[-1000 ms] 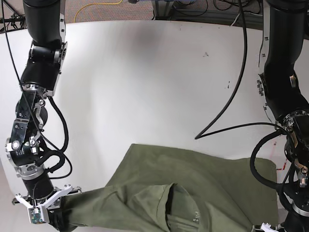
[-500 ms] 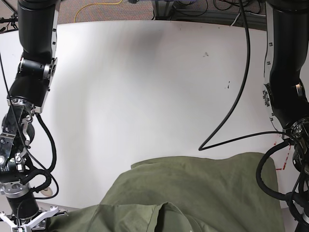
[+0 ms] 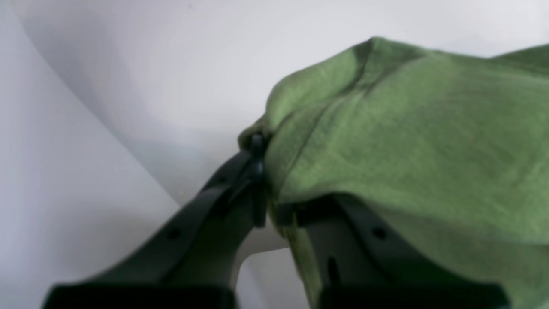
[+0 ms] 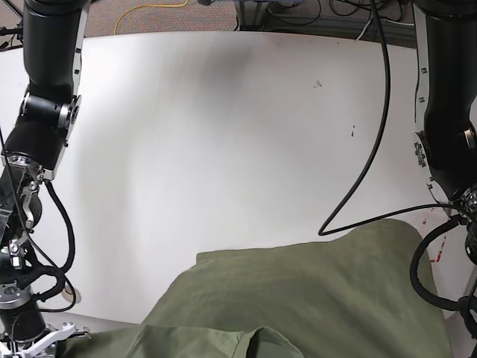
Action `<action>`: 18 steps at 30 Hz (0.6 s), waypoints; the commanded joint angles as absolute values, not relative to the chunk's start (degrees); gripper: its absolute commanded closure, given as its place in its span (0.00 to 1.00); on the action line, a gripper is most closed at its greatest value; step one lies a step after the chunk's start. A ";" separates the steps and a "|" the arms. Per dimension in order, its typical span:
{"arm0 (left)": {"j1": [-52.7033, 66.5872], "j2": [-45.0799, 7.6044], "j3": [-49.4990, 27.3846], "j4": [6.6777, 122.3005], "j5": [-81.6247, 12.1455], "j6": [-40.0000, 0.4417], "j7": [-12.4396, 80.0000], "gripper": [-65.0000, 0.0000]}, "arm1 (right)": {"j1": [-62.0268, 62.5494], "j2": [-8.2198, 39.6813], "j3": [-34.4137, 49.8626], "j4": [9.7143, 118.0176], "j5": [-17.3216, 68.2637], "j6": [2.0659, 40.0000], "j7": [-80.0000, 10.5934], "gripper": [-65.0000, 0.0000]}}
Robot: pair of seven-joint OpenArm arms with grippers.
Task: Fold the T-shirt properly
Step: 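Pull both held shirt ends toward the robot, dragging the shirt across the table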
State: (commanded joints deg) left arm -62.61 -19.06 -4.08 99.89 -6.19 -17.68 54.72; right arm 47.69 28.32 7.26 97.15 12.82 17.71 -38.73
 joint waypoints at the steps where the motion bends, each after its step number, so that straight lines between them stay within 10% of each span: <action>1: -62.69 -19.11 -4.21 99.72 -6.19 -17.70 54.66 1.00 | 47.59 28.42 7.55 97.24 12.82 17.74 -38.97 0.99; 18: -58.19 -19.32 -3.99 98.10 -6.51 -18.12 54.79 1.00 | 40.89 27.27 9.96 96.83 12.85 17.65 -39.85 0.99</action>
State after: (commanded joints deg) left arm -58.19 -19.32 -3.99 98.10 -6.51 -18.12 54.79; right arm 40.89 27.27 9.96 96.83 12.85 17.65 -39.85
